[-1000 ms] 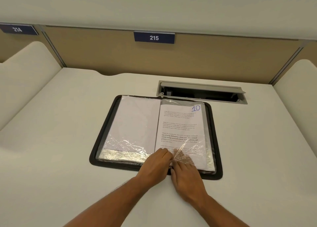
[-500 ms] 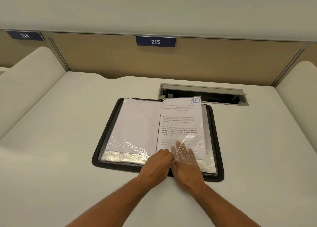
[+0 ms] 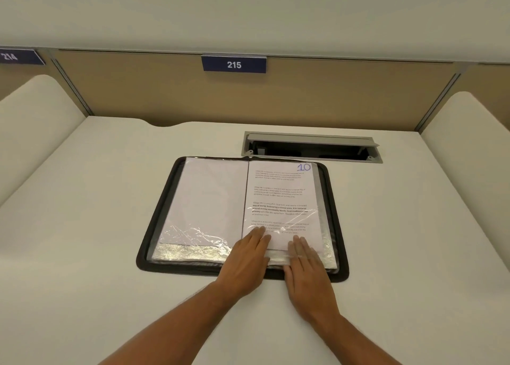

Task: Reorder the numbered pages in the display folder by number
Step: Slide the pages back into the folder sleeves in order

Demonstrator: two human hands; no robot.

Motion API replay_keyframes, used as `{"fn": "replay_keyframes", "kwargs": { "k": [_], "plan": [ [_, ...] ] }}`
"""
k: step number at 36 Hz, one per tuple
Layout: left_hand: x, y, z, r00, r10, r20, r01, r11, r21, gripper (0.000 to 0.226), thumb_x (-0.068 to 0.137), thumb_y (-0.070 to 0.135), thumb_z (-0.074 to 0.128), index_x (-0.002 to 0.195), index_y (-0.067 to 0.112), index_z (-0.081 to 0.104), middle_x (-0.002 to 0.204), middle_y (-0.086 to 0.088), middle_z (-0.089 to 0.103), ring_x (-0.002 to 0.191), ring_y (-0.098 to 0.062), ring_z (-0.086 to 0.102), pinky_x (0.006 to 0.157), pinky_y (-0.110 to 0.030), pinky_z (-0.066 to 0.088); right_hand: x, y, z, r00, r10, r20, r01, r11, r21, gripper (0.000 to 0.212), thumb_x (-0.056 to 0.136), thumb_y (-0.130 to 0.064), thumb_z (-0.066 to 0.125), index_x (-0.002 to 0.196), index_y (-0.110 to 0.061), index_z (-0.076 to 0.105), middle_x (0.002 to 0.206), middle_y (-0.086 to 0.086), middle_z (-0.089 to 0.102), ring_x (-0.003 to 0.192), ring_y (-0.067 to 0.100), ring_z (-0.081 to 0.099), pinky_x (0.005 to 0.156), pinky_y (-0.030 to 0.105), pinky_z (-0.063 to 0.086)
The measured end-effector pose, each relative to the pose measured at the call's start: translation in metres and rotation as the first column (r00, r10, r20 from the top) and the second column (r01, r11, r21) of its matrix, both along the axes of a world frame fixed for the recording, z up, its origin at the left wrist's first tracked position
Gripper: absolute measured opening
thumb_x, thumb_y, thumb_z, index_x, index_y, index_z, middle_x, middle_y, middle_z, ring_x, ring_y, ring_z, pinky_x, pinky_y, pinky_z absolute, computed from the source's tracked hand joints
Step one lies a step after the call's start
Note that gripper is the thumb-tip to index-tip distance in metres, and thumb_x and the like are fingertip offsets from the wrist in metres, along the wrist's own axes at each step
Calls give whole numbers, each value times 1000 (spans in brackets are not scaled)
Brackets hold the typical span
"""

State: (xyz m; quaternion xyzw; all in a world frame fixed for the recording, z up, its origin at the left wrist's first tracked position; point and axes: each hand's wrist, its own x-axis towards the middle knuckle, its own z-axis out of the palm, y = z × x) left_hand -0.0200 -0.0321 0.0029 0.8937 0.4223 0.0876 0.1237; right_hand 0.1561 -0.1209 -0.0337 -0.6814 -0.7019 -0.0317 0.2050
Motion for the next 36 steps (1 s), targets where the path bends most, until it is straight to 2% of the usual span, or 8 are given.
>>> {"fn": "replay_keyframes", "kwargs": {
  "k": [2, 6, 11, 19, 24, 27, 31, 36],
  "plan": [
    [0, -1, -1, 1000, -5, -30, 5, 1000, -22, 57, 105, 28, 46, 156, 12, 27, 166, -10, 22, 153, -26, 23, 120, -40, 28, 0, -6, 1, 1000, -15, 10, 15, 1000, 17, 53, 106, -30, 39, 149, -1, 48, 155, 15, 47, 147, 28, 40, 117, 44, 37],
    [0, -2, -6, 999, -40, -29, 39, 999, -16, 61, 102, 13, 46, 158, 7, 22, 166, -15, 17, 153, -30, 21, 122, -43, 27, 2, -16, 3, 997, -74, -4, 74, 995, 71, 49, 104, -28, 44, 142, 1, 56, 145, 17, 57, 136, 30, 54, 108, 45, 50],
    [0, -4, -3, 997, -69, -45, 70, 998, 10, 79, 100, -3, 44, 160, 9, -6, 168, -12, -9, 156, -26, -6, 123, -34, -1, 3, -25, 5, 984, -174, 24, 170, 979, 115, 45, 101, -30, 47, 125, 1, 69, 121, 17, 71, 111, 31, 69, 96, 43, 57],
    [1, -12, -2, 988, -112, -110, 106, 993, -56, 78, 104, 0, 41, 159, 11, -13, 166, -12, -19, 155, -26, -12, 120, -37, -6, 2, -29, 26, 960, -261, -106, 274, 951, 141, 22, 99, -23, 51, 104, -8, 66, 100, 7, 63, 90, 24, 59, 78, 38, 57],
    [1, -17, -6, 967, -255, -23, 250, 960, -127, 79, 99, -8, 40, 161, 13, -5, 168, -7, -12, 155, -18, -10, 127, -34, -2, -9, -15, 34, 965, -250, -83, 258, 960, 110, 26, 101, -23, 50, 115, -7, 66, 111, 8, 63, 102, 26, 61, 83, 41, 57],
    [-1, -16, -6, 946, -320, 54, 325, 936, -137, 77, 95, -11, 40, 162, 14, 12, 169, -5, 5, 156, -17, 5, 127, -36, 13, -19, 0, 38, 963, -255, -87, 260, 964, 50, 41, 105, -31, 40, 127, -7, 64, 128, 10, 62, 120, 28, 59, 95, 41, 54],
    [-12, -11, -6, 903, -415, 116, 426, 899, -102, 63, 98, 1, 45, 157, 13, 31, 164, -4, 29, 149, -21, 32, 120, -36, 33, -27, 17, 34, 974, -221, -52, 215, 972, -94, 55, 108, -38, 27, 148, -9, 50, 157, 12, 45, 146, 27, 41, 115, 43, 40],
    [-43, 2, -10, 934, -332, 134, 334, 943, 7, 57, 95, 3, 46, 152, 7, 42, 162, -11, 33, 150, -23, 30, 123, -39, 27, -20, 19, 14, 969, -246, 10, 239, 930, -279, 71, 105, -52, 6, 162, -12, 22, 169, 8, 18, 157, 23, 16, 126, 41, 18]
  ]
}}
